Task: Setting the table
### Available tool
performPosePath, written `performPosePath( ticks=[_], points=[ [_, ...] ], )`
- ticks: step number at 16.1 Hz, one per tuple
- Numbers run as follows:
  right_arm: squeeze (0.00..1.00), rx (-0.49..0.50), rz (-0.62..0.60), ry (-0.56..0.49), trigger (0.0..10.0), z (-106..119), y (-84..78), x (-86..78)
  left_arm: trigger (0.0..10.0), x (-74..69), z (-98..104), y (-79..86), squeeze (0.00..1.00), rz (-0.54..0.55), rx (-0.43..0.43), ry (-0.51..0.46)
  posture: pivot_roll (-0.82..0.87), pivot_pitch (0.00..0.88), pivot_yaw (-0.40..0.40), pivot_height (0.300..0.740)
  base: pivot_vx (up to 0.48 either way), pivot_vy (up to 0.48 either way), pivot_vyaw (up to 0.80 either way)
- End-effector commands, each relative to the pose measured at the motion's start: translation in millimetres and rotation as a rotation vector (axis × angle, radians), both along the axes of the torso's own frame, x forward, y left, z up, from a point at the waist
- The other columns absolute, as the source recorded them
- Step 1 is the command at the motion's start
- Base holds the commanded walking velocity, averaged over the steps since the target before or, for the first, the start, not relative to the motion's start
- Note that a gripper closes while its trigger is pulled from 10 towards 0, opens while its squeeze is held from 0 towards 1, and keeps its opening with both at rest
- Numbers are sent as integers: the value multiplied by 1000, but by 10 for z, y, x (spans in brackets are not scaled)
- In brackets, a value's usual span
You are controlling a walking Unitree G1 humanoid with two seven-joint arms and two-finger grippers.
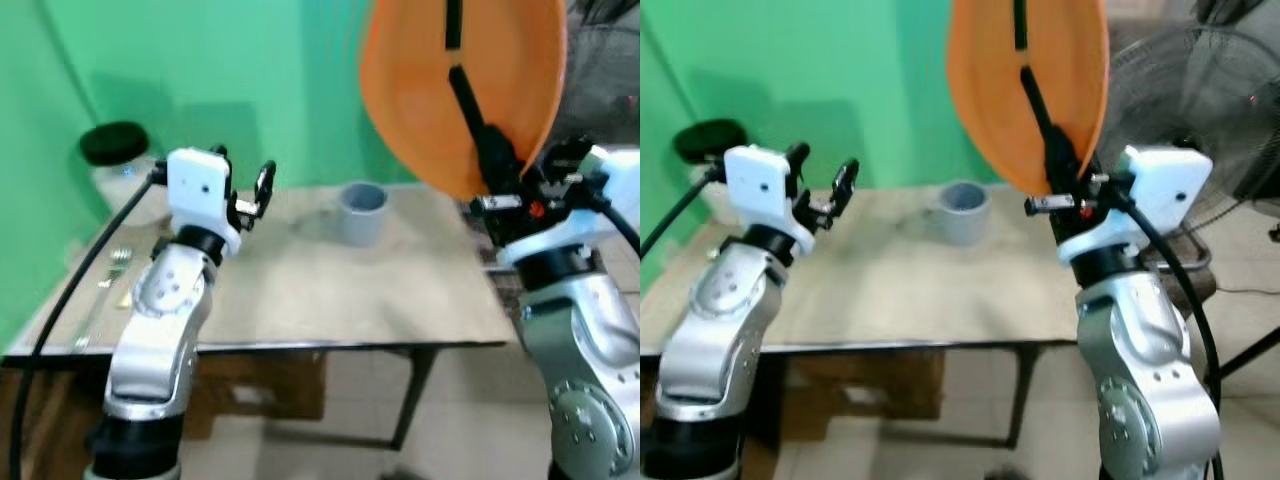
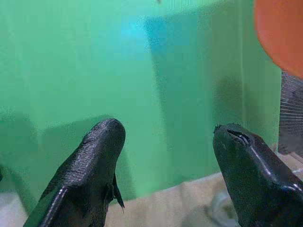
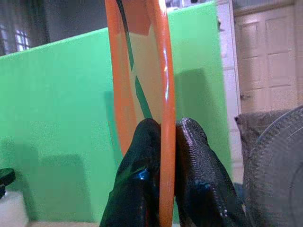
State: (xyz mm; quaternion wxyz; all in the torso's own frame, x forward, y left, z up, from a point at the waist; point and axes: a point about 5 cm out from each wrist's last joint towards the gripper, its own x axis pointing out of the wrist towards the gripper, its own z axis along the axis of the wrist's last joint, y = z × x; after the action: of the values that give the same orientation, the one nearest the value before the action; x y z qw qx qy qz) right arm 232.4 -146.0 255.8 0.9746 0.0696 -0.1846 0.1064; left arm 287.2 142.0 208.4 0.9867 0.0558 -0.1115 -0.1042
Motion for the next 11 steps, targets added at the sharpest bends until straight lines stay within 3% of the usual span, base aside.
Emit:
performPosePath(
  ticks=[1, 6, 8, 11],
  points=[
    [0, 12, 16, -40, 10000, 61, 10, -20, 10000, 5, 0, -15, 0, -4, 5, 7, 32, 0, 57, 740, 0, 0, -800],
    [0, 18, 41, -34, 10000, 51, 36, -5, 10000, -7, 23, 2, 0, 11, 6, -2, 36, 0, 50, 740, 0, 0, -800],
    [0, 29, -20, -35, 10000, 59, -35, 17, 10000, -3, 47, -27, 0, -1, 13, -13, 34, 0, 49, 740, 0, 0, -800],
    [0, -48, -115, -28, 10000, 60, -131, 44, 10000, 35, 53, -23, 0, 10, 8, -15, 17, 0, 54, 740, 0, 0, -800]
  ],
)
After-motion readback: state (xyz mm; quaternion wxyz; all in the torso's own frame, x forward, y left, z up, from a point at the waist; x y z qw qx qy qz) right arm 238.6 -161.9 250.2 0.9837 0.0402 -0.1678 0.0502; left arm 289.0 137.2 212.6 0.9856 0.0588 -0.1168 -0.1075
